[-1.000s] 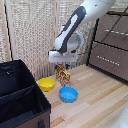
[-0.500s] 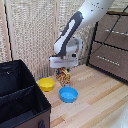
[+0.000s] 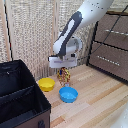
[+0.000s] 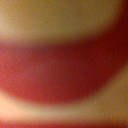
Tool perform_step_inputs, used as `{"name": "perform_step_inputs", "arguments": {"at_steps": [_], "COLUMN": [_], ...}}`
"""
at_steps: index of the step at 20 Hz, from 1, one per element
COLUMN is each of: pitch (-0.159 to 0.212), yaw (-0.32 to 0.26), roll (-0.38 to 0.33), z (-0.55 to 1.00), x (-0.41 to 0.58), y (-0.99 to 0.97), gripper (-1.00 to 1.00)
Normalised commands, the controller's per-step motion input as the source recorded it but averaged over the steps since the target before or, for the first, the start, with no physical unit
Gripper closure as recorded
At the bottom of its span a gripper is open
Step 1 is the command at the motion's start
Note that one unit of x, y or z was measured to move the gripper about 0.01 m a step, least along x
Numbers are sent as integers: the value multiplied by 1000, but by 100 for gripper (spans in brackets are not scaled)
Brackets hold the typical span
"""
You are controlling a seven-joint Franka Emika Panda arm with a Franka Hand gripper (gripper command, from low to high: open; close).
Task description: Position your gripper near the granola bar, please. Lightly grip the granola bar with your gripping tool. Relocate your gripper along with the granola bar toward the leading division of the caddy with caution. Gently release the granola bar into the leading division of the caddy.
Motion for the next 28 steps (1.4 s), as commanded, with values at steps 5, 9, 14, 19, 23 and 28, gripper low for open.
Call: {"name": "perform_step_inputs", "arguments": {"at_steps": [5, 9, 14, 19, 23, 28], "pitch": [85, 84, 97, 89, 108, -7], "yaw": [-48, 0, 0, 0, -18, -225], "roll": [-38, -17, -20, -9, 0, -1], "z": [842, 1000, 996, 1000, 954, 679], "x": [65, 128, 146, 167, 57, -87], "y": [-5, 0, -1, 0, 113, 239], "gripper": [100, 100, 100, 100, 100, 100]}}
